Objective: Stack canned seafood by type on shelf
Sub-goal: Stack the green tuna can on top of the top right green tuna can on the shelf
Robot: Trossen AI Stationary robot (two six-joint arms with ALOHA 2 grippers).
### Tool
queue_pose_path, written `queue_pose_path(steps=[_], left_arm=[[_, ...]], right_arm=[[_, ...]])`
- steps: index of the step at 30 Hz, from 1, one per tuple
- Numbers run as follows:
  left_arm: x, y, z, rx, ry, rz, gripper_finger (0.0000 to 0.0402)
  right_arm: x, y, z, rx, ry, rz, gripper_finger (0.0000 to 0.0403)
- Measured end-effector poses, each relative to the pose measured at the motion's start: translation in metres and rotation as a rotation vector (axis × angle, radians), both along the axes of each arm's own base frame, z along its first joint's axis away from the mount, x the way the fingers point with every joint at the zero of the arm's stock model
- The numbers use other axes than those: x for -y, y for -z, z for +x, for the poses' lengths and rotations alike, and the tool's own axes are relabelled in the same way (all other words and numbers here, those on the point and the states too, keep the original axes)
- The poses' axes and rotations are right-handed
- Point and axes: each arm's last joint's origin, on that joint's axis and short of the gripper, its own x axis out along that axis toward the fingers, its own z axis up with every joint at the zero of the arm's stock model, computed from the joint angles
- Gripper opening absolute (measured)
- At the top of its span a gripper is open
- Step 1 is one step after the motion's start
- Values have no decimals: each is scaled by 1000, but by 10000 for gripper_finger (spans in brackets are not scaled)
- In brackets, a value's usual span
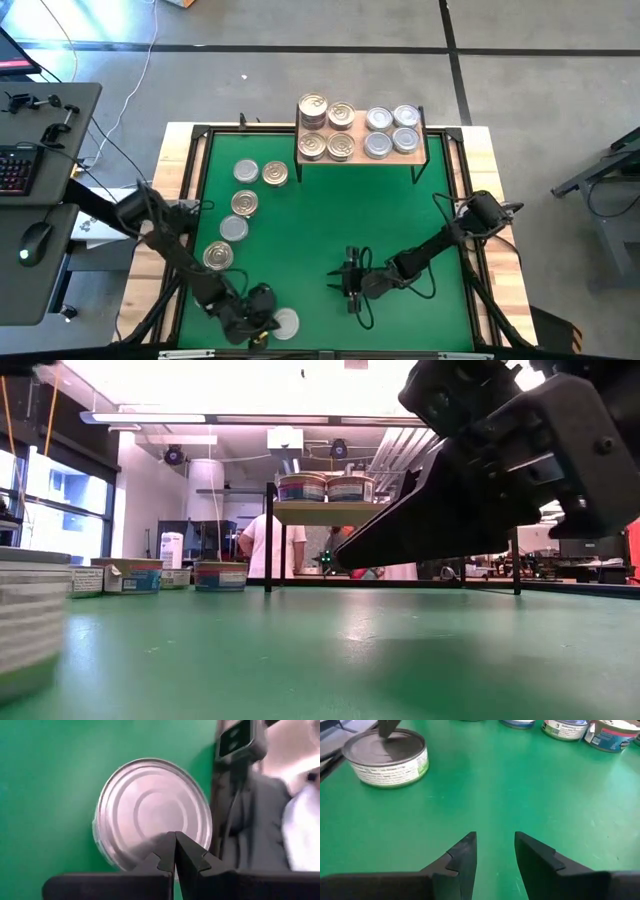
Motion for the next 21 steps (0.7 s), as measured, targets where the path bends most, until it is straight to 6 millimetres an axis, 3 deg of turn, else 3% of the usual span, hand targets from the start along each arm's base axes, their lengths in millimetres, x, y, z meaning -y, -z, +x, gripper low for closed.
queue_pose_path(steps=[5,10,15,18,21], left_arm=[[-13,15,21,12,-7,69,0],[-38,12,41,117,-56,283,0],[-57,-12,51,235,-95,419,0],[-60,-34,49,292,-116,430,0],[-65,-41,44,282,-132,464,0]], right_arm=[[3,0,1,-1,7,0,124],[3,0,1,5,26,-1,124],[-6,-8,-8,40,112,-109,124],[-13,-19,-18,48,136,-169,124],[-17,-25,-26,13,126,-191,124]])
